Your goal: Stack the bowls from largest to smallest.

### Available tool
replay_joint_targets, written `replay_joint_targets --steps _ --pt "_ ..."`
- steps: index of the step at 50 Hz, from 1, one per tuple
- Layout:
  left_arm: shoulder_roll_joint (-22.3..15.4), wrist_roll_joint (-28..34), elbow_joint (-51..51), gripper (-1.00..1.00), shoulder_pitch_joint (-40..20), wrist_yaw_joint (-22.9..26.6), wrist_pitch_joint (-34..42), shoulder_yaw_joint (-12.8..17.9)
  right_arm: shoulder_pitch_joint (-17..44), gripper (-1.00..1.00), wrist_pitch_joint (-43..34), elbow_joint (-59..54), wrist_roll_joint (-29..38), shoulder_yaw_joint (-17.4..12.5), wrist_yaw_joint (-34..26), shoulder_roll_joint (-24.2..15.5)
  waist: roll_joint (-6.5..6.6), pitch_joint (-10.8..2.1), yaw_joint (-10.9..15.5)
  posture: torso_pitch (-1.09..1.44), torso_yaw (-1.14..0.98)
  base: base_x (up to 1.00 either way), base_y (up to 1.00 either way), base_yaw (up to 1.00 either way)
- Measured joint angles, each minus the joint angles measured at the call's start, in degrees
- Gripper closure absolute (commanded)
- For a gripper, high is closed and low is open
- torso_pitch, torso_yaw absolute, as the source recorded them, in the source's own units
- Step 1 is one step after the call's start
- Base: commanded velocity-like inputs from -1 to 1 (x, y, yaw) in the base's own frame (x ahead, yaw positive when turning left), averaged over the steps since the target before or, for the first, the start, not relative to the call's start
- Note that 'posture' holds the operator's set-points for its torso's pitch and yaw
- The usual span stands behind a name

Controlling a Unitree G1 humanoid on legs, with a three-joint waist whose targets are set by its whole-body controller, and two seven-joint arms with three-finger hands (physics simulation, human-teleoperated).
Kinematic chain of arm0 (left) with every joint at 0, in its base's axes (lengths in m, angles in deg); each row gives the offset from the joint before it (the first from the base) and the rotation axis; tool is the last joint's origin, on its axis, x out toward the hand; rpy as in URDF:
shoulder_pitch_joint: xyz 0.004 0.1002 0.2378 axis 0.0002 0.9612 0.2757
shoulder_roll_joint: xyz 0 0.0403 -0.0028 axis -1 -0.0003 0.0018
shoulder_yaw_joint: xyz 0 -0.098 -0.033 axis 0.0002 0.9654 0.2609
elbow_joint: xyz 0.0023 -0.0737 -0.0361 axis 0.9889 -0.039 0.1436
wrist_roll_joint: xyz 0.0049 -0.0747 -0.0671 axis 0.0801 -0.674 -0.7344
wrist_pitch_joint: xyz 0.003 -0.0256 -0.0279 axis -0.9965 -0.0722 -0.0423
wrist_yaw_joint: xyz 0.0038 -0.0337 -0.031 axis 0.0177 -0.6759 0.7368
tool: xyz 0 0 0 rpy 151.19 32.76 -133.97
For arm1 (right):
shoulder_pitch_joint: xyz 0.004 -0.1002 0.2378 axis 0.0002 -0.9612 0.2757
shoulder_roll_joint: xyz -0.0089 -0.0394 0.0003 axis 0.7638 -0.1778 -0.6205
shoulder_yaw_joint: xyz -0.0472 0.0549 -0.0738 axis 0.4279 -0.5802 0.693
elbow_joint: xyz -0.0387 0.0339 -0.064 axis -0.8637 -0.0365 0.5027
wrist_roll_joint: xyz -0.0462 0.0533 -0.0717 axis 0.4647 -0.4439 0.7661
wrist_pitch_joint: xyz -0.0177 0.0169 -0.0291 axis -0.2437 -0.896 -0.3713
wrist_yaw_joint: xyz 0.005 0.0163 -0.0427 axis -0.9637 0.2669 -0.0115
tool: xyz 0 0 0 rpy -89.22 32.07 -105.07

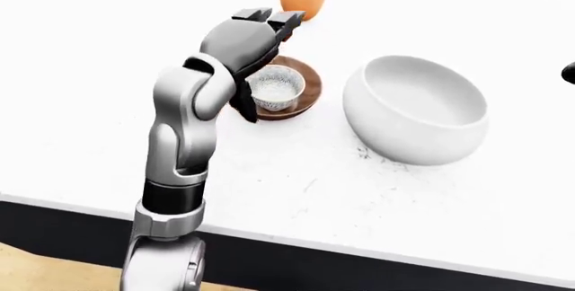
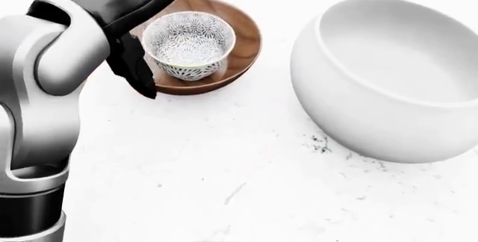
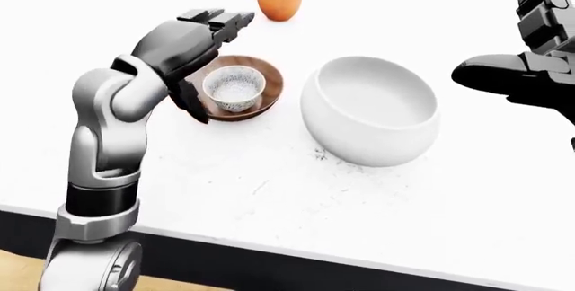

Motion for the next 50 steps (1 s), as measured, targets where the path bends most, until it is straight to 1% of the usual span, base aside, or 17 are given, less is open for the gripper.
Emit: replay_joint_targets --steps 5,13,14,15,17,20,30,35,39,41,42,43,44,45,46,47,50 --pt "1.08 1.93 -1.95 -0.86 1.63 -1.36 0.23 -0.13 -0.33 -1.00 -0.22 -0.32 -0.49 -0.95 -0.10 -0.58 -0.20 0.07 0.20 0.00 0.00 0.00 0.00 0.00" --pt "3.47 5.46 -7.26 -0.77 3.62 -6.43 -1.59 -2.44 -1.53 -1.00 0.18 -0.96 -0.31 -2.57 -1.36 -0.73 -0.31 -0.43 0.11 0.00 0.00 0.00 0.00 0.00" --pt "3.49 5.83 -7.94 -0.72 3.55 -6.67 -1.75 -2.39 -1.63 -1.00 0.23 -1.01 -0.20 -2.70 -1.46 -0.67 -0.23 -0.48 0.09 0.00 0.00 0.00 0.00 0.00" --pt "3.53 6.25 -8.40 -0.58 3.53 -7.15 -1.83 -2.25 -1.70 -1.00 0.33 -1.08 -0.02 -2.76 -1.58 -0.51 -0.19 -0.49 0.06 0.00 0.00 0.00 0.00 0.00" --pt "3.59 7.35 -9.04 -0.53 3.44 -8.51 -1.82 -2.06 -1.87 -1.00 0.42 -1.15 0.25 -2.80 -1.67 -0.25 -0.09 -0.51 0.01 0.00 0.00 0.00 0.00 0.00" --pt "3.78 8.62 -9.92 -0.38 3.39 -9.85 -1.42 -1.89 -1.91 -1.00 0.29 -1.00 0.25 -2.63 -1.55 -0.12 0.00 -0.60 0.00 0.00 0.00 0.00 0.00 0.00" --pt "4.23 9.46 -13.25 -0.36 3.52 -13.34 -1.24 -2.12 -2.12 -1.00 0.23 -0.75 0.71 -2.73 -1.90 0.39 0.43 -1.29 -0.02 0.00 0.00 0.00 0.00 0.00" --pt "4.53 9.32 -17.17 -0.33 3.05 -16.13 -1.88 -2.27 -2.37 -1.00 -0.03 -0.78 0.30 -3.30 -1.78 0.16 0.68 -1.67 0.05 0.00 0.00 0.00 0.00 0.00" --pt "4.55 8.46 -20.05 -0.33 2.50 -19.46 -2.56 -2.11 -2.58 -1.00 0.24 -1.11 1.01 -3.09 -2.21 0.67 0.47 -1.87 0.12 0.00 0.00 0.00 0.00 0.00" --pt "4.66 8.51 -20.98 -0.22 2.47 -20.84 -2.48 -2.19 -2.58 -1.00 0.18 -1.01 1.18 -3.00 -2.37 0.77 0.39 -1.93 0.12 0.00 0.00 0.00 0.00 0.00" --pt "4.72 8.52 -21.69 0.00 2.31 -21.42 -2.51 -2.28 -2.63 -1.00 0.19 -0.97 1.32 -3.02 -2.49 0.87 0.34 -1.95 0.16 0.00 0.00 0.00 0.00 0.00" --pt "4.76 8.52 -22.47 0.08 2.13 -21.86 -2.57 -2.40 -2.70 -1.00 0.23 -0.94 1.50 -3.06 -2.66 1.03 0.29 -1.98 0.20 0.00 0.00 0.00 0.00 0.00" --pt "4.81 8.55 -22.89 0.24 2.20 -22.09 -2.59 -2.50 -2.82 -1.00 0.27 -0.90 1.67 -3.14 -2.87 1.20 0.25 -2.00 0.22 0.00 0.00 0.00 0.00 0.00" --pt "4.84 8.59 -23.16 0.29 2.36 -22.21 -2.59 -2.61 -2.91 -1.00 0.22 -0.85 1.74 -3.30 -2.98 1.28 0.23 -1.96 0.24 0.00 0.00 0.00 0.00 0.00" --pt "4.84 8.71 -23.34 0.40 2.57 -22.33 -2.58 -2.72 -2.93 -1.00 0.15 -0.81 1.73 -3.46 -3.01 1.30 0.21 -1.87 0.21 0.00 0.00 0.00 0.00 0.00" --pt "4.80 8.99 -23.69 0.45 2.70 -22.67 -2.55 -2.82 -2.93 -1.00 0.11 -0.74 1.70 -3.60 -3.00 1.29 0.16 -1.74 0.13 0.00 0.00 0.00 0.00 0.00" --pt "4.79 9.43 -22.91 0.62 2.26 -24.74 -2.51 -2.48 -3.01 -1.00 0.11 -0.67 1.79 -3.60 -2.96 1.46 -0.17 -1.44 -0.22 0.00 0.00 0.00 0.00 0.00"
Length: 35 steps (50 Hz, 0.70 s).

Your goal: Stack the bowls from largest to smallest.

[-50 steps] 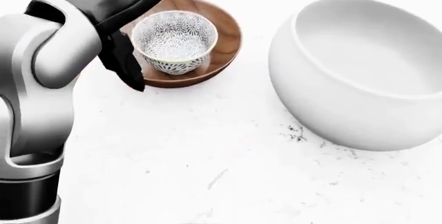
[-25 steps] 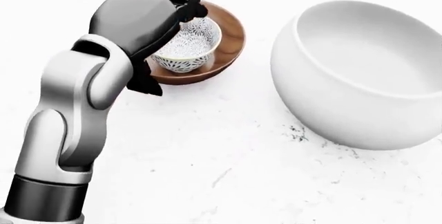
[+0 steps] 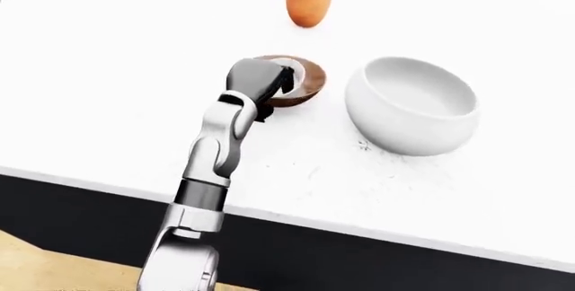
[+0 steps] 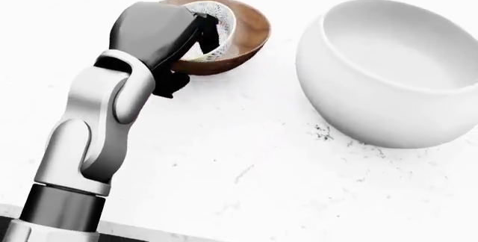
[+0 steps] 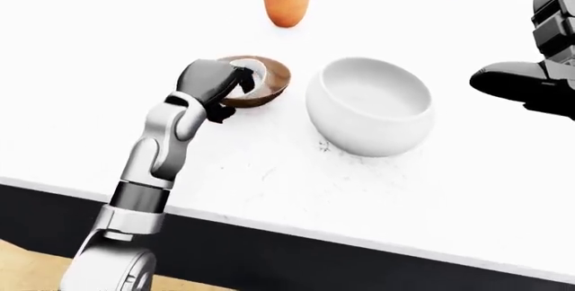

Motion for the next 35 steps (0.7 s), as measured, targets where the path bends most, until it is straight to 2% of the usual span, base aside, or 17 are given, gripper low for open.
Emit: replay_joint_targets --steps 8,24,35 --pt "-0.31 0.22 1.05 1.00 -1.31 3.85 0.27 -0.18 0.21 -1.00 -0.12 0.30 0.14 0.43 0.17 0.22 -0.16 0.38 -0.34 0.00 0.00 0.00 0.00 0.00" --pt "-3.82 -3.89 6.90 1.00 -6.47 12.27 4.00 2.38 -0.94 -1.00 -0.32 -1.33 -3.23 -3.39 0.66 -3.47 -0.19 1.38 -0.01 0.00 0.00 0.00 0.00 0.00" --pt "-4.36 -7.74 10.43 1.00 -13.67 13.26 5.22 2.65 -1.29 -1.00 0.02 -1.78 -4.94 -3.94 1.00 -5.08 -0.29 1.63 0.10 0.00 -0.01 0.00 0.00 0.00"
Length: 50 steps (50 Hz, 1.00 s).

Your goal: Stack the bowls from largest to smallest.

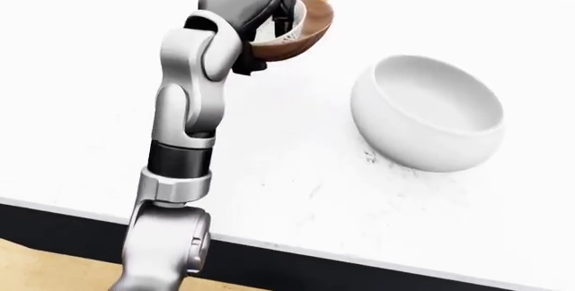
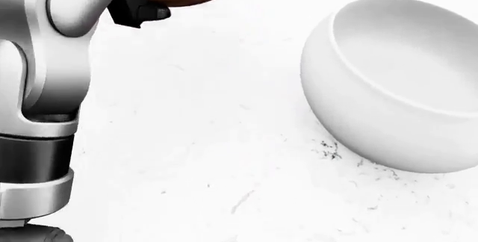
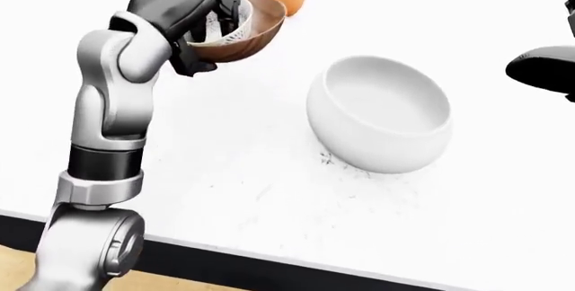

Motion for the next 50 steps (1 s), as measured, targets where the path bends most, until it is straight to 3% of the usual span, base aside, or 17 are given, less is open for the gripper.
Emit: replay_joint_targets --steps 15,22,29,50 --pt "2.30 -1.06 4.37 1.00 -2.36 3.08 1.58 -1.66 -1.88 -1.00 -0.50 -1.27 -2.14 -4.57 -0.42 -2.76 -0.01 0.86 -1.61 0.00 -0.08 0.00 0.00 0.00" --pt "3.44 -0.62 5.60 1.00 -3.54 5.09 2.16 -2.14 -3.91 -1.00 -1.11 -1.76 -1.08 -7.55 -2.64 -1.75 -0.17 1.10 -2.81 0.00 -0.12 0.00 0.00 0.00" --pt "4.31 -0.57 4.71 1.00 -4.97 4.71 2.76 -2.05 -4.41 -1.00 -1.71 -1.67 -0.74 -8.46 -3.19 -1.53 0.14 1.02 -4.33 0.00 -0.15 0.00 0.00 0.00" --pt "9.53 -1.67 -1.51 1.00 -9.24 0.04 5.32 -3.91 -5.22 -1.00 -1.44 -0.30 2.32 -7.22 -5.34 2.35 -0.08 -0.06 -10.30 0.00 -0.26 0.00 0.00 0.00"
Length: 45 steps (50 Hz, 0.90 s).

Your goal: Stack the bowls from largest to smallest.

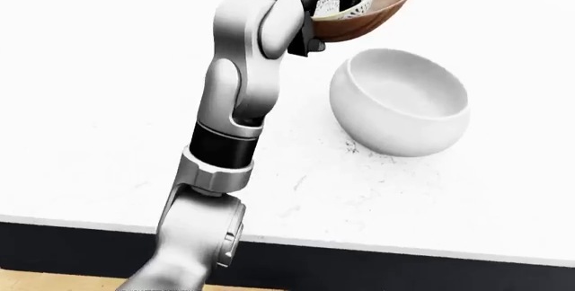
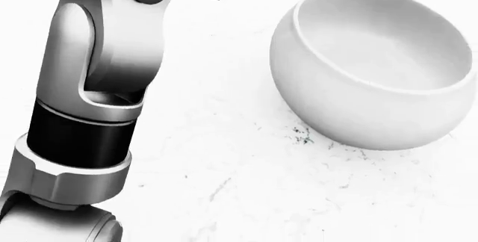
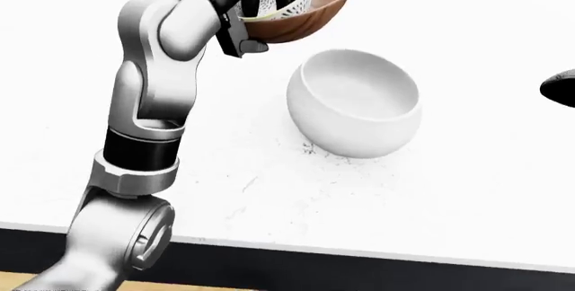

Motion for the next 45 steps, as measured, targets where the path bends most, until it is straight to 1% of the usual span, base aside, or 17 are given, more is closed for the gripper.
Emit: replay_joint_targets --steps 3,13,18,28,30,33,40,45 --pt "0.15 -0.03 -0.32 1.00 -0.24 -0.62 0.58 0.12 0.02 -1.00 -0.08 -0.08 0.63 0.33 -0.16 0.44 0.05 -0.21 -1.08 0.00 -0.27 0.00 0.00 0.00" --pt "2.19 0.55 -1.89 1.00 -0.48 -0.73 0.77 -1.16 -0.48 -1.00 -0.36 0.41 0.34 -0.92 -0.38 0.83 -0.46 -0.90 -5.17 0.00 -0.32 0.00 0.00 0.00" --pt "3.01 0.89 -2.69 1.00 -1.06 -1.14 1.00 -1.12 -0.77 -1.00 -0.48 0.33 0.44 -1.10 -0.60 1.18 -0.62 -1.23 -7.37 0.00 -0.35 0.00 0.00 0.00" --pt "8.14 2.86 -3.38 1.00 -1.28 -2.73 2.52 -3.32 -1.89 -1.00 -0.41 0.61 1.38 -2.00 -1.94 2.62 -1.07 -2.02 -10.76 -0.02 -0.36 0.00 0.00 0.00" --pt "8.97 3.39 -3.30 1.00 -0.86 -3.20 2.70 -3.58 -1.95 -1.00 -0.53 0.63 1.56 -2.01 -1.98 2.84 -1.00 -2.53 -11.26 -0.04 -0.36 0.00 0.00 0.00" --pt "10.05 4.18 -3.26 1.00 0.21 -3.79 2.95 -3.90 -2.01 -1.00 -0.47 0.83 1.93 -1.74 -2.10 3.29 -0.86 -3.66 -11.88 -0.07 -0.36 0.00 0.00 0.00" --pt "12.38 6.67 -3.14 1.00 2.84 -5.13 2.69 -5.04 -2.27 -1.00 -0.12 0.88 3.30 -1.60 -3.12 4.41 -0.50 -6.81 -12.91 -0.14 -0.36 0.00 0.00 0.00" --pt "12.97 8.60 -3.59 1.00 4.65 -6.34 1.47 -5.76 -2.47 -1.00 -0.01 0.83 4.12 -1.73 -3.85 4.98 -0.11 -9.12 -13.53 -0.16 -0.36 0.00 0.00 0.00"
